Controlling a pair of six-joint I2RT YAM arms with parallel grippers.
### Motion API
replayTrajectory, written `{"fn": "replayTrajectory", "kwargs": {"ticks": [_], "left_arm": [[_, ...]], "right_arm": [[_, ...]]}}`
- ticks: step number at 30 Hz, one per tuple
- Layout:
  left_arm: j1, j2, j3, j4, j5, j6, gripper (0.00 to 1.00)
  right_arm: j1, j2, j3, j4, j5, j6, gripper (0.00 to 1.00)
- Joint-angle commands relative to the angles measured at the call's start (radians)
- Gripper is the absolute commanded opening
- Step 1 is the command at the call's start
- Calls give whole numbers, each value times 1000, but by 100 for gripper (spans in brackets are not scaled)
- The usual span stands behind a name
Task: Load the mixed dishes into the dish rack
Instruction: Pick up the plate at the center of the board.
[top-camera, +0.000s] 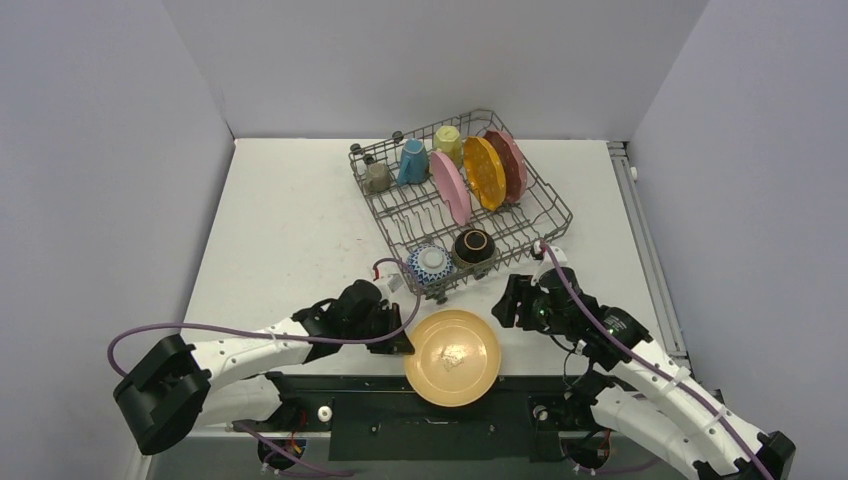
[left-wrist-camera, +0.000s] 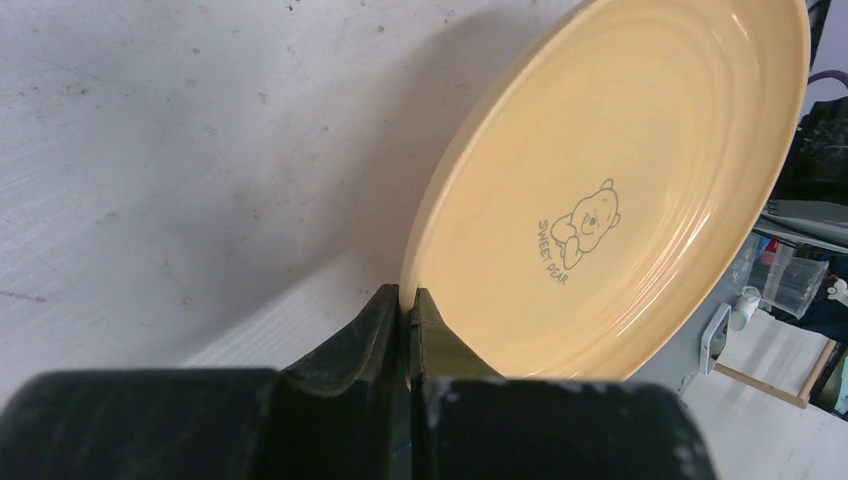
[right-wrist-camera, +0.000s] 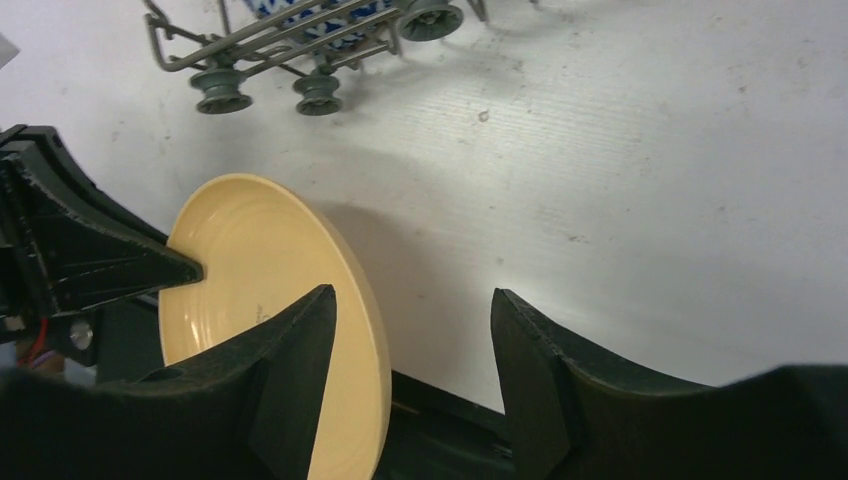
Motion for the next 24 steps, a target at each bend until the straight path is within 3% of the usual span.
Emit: {"fn": "replayTrajectory", "kwargs": {"ticks": [1, 7, 24], "left_arm": [[-5, -78, 22, -15, 32, 8, 0], [-2, -143, 38, -35, 26, 2, 0], [109, -253, 100, -53, 75, -5, 0]], "right_arm": [[-2, -56, -2, 22, -143, 14, 56], [-6, -142, -20, 44, -266, 35, 62], [-3, -172, -80, 89, -487, 66, 63]]}}
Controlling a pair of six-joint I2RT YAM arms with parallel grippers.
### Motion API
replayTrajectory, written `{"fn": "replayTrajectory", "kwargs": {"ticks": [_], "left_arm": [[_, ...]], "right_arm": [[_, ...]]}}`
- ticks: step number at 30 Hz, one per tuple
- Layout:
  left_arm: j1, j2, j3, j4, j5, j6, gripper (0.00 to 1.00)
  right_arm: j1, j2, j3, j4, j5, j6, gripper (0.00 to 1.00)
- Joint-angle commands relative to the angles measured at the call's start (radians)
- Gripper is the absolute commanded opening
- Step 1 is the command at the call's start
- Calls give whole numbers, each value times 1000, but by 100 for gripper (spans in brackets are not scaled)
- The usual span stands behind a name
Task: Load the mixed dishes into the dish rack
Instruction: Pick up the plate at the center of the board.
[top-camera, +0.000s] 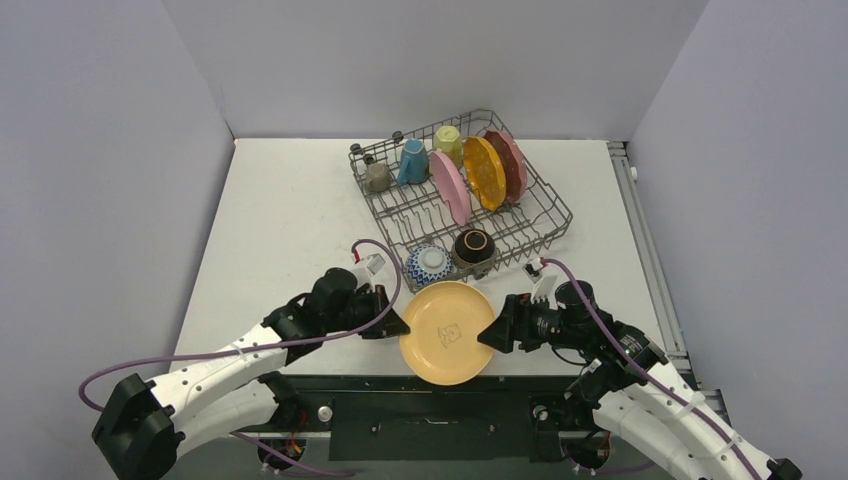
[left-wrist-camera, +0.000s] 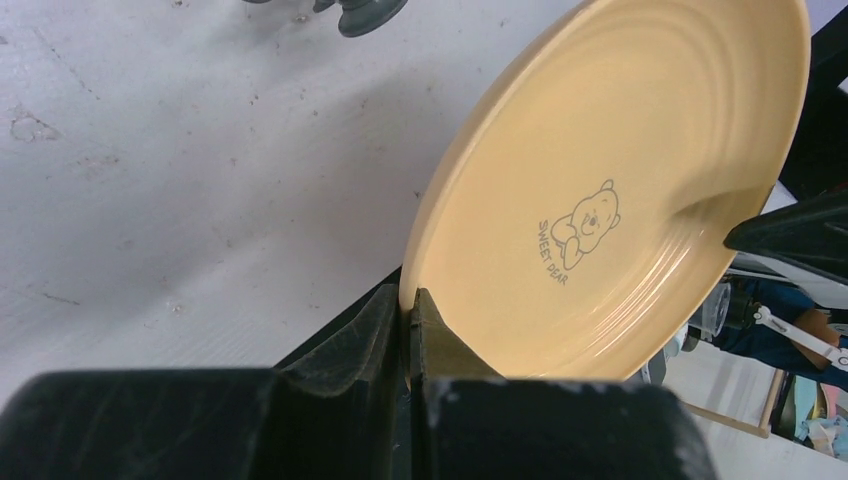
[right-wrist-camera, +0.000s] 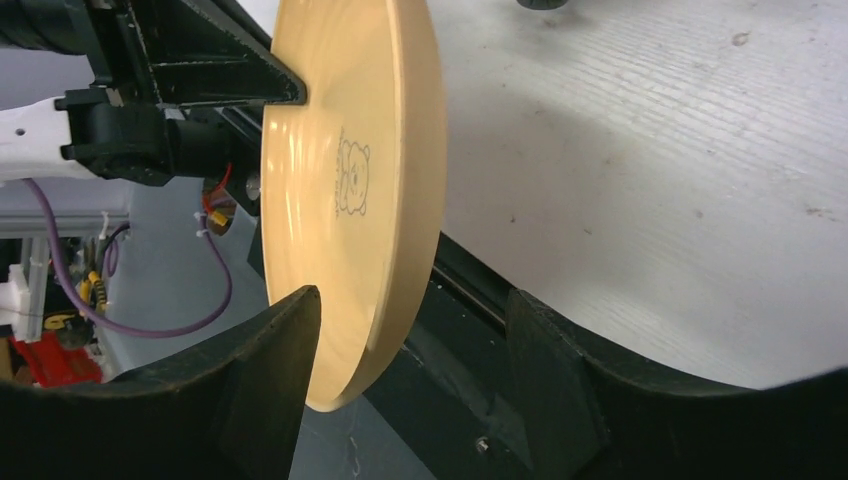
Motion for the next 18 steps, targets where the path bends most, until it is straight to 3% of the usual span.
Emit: {"fn": "replayTrajectory", "kwargs": {"ticks": [1, 9, 18], "left_arm": [[18, -20, 68, 34, 45, -1, 0], [30, -29, 65, 44, 53, -7, 0], [37, -34, 38, 65, 60, -18, 0]], "right_arm": [[0, 3, -29, 114, -102, 52, 63], [8, 8, -93, 308, -101, 172, 55], [8, 12, -115, 376, -91, 214, 43]]}}
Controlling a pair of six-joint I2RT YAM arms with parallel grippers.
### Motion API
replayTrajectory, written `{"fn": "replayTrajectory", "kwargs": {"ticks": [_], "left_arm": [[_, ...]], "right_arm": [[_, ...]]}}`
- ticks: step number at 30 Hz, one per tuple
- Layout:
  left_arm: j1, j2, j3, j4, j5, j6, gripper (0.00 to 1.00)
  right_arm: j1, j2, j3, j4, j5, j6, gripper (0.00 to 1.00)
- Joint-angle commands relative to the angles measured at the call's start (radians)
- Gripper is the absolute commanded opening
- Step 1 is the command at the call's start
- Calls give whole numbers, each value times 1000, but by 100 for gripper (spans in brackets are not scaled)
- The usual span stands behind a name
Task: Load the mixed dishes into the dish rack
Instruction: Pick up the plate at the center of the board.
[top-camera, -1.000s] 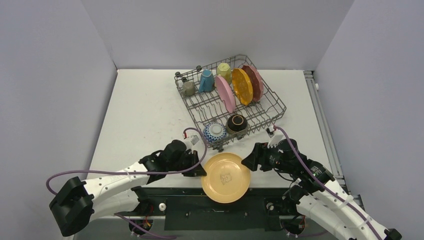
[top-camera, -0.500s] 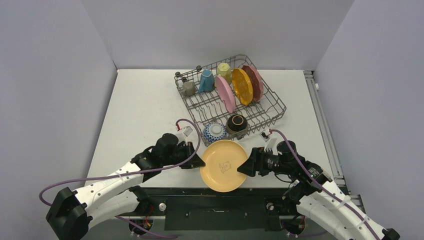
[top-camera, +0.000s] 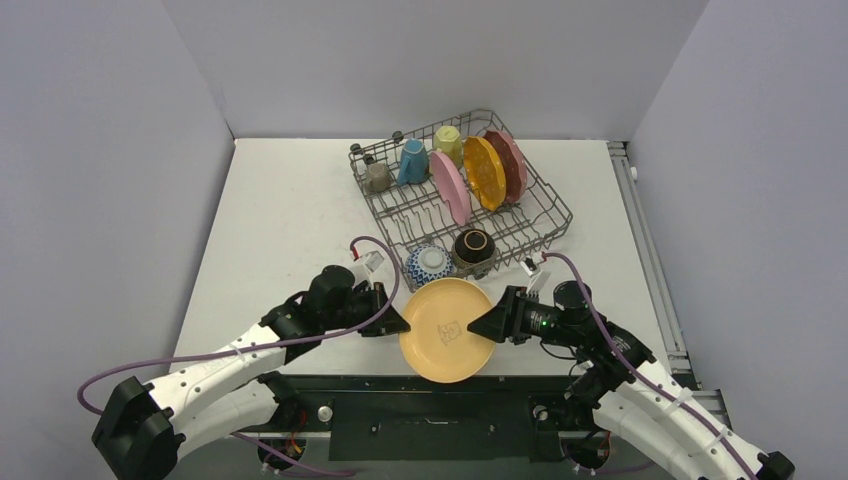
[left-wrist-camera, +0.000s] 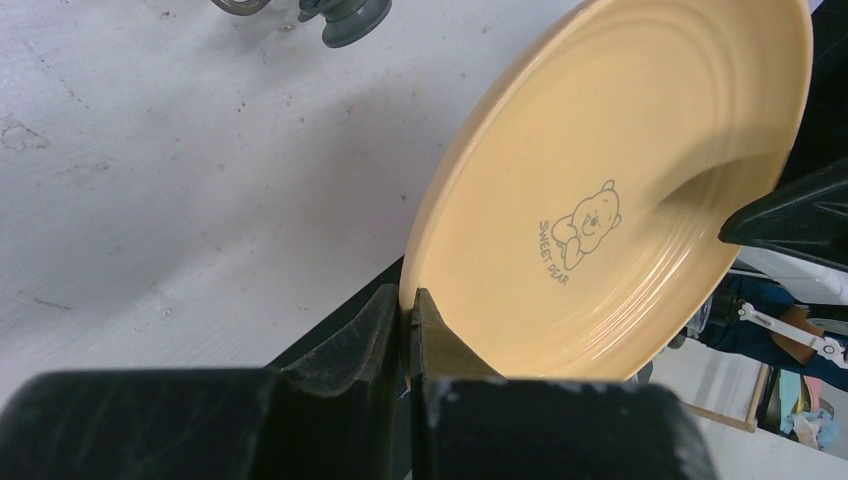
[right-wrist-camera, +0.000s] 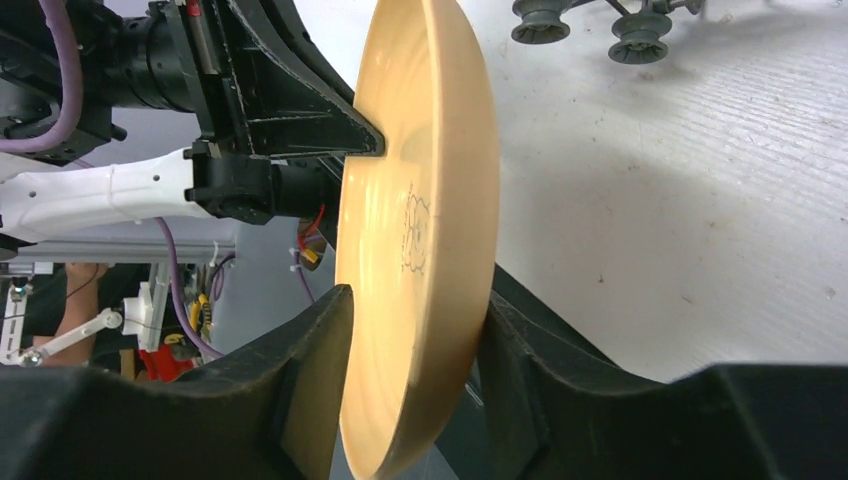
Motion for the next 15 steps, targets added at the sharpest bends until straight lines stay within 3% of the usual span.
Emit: {"fn": "replayTrajectory", "kwargs": {"ticks": [1, 5, 10, 13, 14, 15], "left_arm": [[8, -25, 19, 67, 28, -15, 0], [10, -26, 13, 68, 24, -15, 0], [11, -19, 10, 67, 23, -14, 0], [10, -15, 19, 49, 13, -9, 1], [10, -14, 23, 42, 10, -4, 4], [12, -13, 29, 27, 5, -1, 14]], "right_arm": [[6, 2, -18, 99, -2, 36, 39], [6, -5, -20, 101, 11, 39, 27], [6, -2, -12, 90, 24, 28, 4], [6, 6, 6, 72, 44, 5, 0], [6, 9, 25, 52, 52, -5, 0], [6, 16, 35, 38, 70, -28, 0]]}}
